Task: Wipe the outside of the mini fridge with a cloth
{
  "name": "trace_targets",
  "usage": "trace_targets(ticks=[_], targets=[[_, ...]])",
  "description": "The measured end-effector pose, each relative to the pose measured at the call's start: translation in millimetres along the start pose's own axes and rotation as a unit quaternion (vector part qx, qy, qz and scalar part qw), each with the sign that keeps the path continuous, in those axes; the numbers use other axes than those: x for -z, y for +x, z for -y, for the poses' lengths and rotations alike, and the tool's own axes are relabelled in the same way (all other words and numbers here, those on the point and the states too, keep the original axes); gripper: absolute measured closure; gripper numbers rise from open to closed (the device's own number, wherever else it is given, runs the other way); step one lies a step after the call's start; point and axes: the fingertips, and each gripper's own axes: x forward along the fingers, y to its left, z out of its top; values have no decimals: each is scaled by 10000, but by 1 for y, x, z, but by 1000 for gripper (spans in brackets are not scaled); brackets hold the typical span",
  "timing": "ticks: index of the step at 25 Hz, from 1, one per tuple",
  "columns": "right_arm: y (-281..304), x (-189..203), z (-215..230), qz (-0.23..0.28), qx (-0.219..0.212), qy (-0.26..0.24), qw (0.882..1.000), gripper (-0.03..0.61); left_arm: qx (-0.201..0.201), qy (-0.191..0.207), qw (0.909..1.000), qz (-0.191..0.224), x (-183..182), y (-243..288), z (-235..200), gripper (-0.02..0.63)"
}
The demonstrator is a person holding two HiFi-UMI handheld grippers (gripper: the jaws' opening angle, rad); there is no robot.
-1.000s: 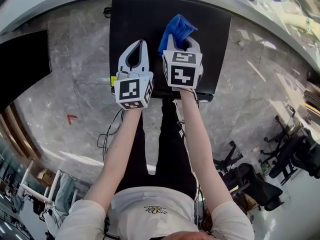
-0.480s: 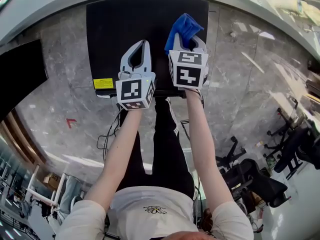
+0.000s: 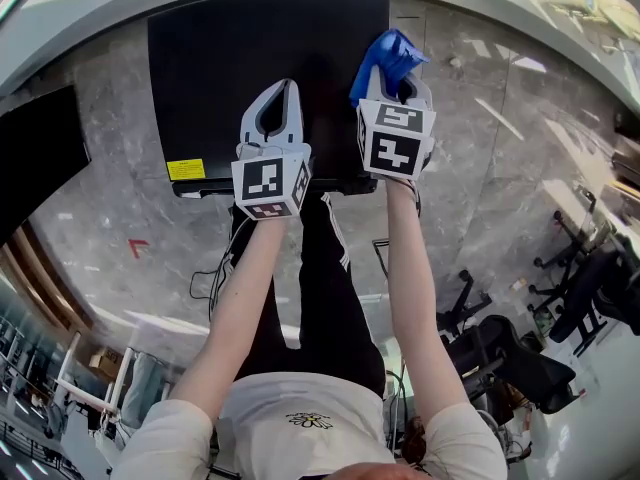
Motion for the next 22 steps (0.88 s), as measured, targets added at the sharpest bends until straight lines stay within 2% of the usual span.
trace_targets(ticks=[8,11,14,18,22], targets=[[-2,9,31,-11,312,283,9991,506,107,85,9999,11,3,2,11,609],[-7,10,38,15,397,492,9980,507,84,63,9999,15,3,0,5,609],[-18,4,36,108,474,410,9980,506,-45,-25,10000,54,0,-5,-11,609],[-29,-14,3,270,272,365,9986,507,-239,-116,9996,124,-11,-20,-42,609],[-32,-39,-64,452,-150,194,9987,506,-397,-144,9988,246,-24,-36,-79,609]])
